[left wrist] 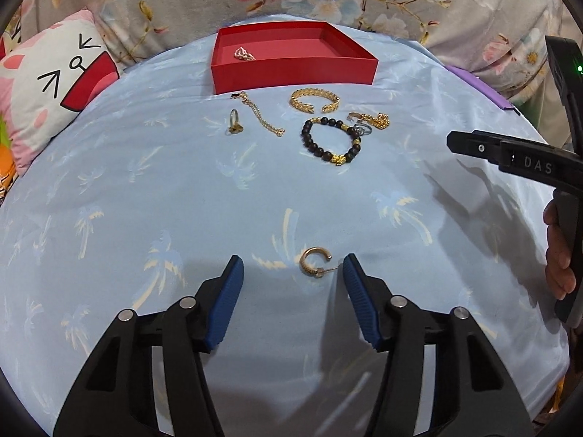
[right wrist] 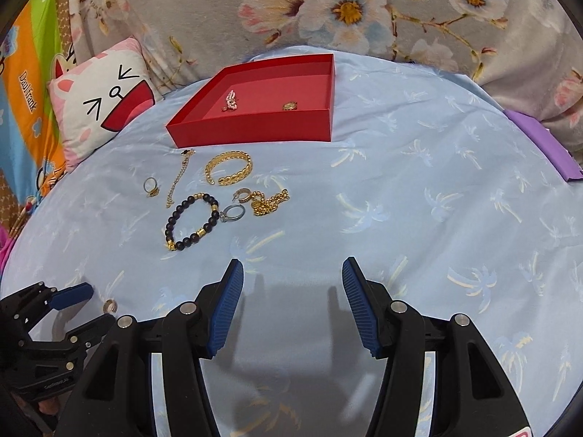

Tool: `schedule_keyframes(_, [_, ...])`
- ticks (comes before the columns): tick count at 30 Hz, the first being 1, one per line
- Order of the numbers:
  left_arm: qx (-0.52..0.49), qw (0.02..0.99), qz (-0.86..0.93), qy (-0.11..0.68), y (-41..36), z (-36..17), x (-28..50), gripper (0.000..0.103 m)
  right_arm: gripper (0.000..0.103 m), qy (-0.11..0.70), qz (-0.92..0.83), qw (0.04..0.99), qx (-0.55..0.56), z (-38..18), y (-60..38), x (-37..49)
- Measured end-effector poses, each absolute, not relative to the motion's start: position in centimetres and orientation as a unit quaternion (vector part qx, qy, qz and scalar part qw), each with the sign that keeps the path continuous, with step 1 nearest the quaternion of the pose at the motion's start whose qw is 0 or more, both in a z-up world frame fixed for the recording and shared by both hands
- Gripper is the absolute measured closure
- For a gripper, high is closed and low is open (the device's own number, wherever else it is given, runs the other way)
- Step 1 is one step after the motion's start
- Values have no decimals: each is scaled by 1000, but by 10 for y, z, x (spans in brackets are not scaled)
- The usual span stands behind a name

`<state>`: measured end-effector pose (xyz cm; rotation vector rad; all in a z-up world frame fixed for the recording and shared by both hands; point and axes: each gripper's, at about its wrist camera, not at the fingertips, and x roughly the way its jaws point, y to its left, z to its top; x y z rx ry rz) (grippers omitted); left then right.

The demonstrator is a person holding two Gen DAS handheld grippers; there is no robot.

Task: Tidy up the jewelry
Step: 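Grasp the gold hoop earring with the left tool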

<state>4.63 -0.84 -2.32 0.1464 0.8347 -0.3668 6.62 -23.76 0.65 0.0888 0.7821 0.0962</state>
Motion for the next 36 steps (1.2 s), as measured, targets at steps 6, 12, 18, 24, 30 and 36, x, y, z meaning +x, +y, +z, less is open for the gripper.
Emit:
schedule_keyframes(6, [92, 896, -183, 394, -23, -23, 44, 82, 47, 377, 47, 924, 41, 7, -238, 65])
schedule_keyframes(12, [95, 894, -193, 393, -28, -22, 41, 84, 47, 378, 50, 923, 42, 7, -237, 64])
schedule_keyframes(18, [69, 891, -211, 395, -22, -13, 44, 84, 47, 381, 60, 922, 36, 7, -232, 65])
schedule_keyframes(24, [67, 905, -202, 369, -11, 18, 73, 84, 58, 403, 106, 909, 8, 16, -212, 88])
schedule_keyframes(30, [55, 919, -168, 352, -1, 21, 115, 84, 79, 408, 105, 907, -8, 17, -194, 136])
schedule_keyframes(36, [17, 919, -154, 363, 17, 7, 130, 84, 82, 425, 109, 899, -4, 0, -183, 167])
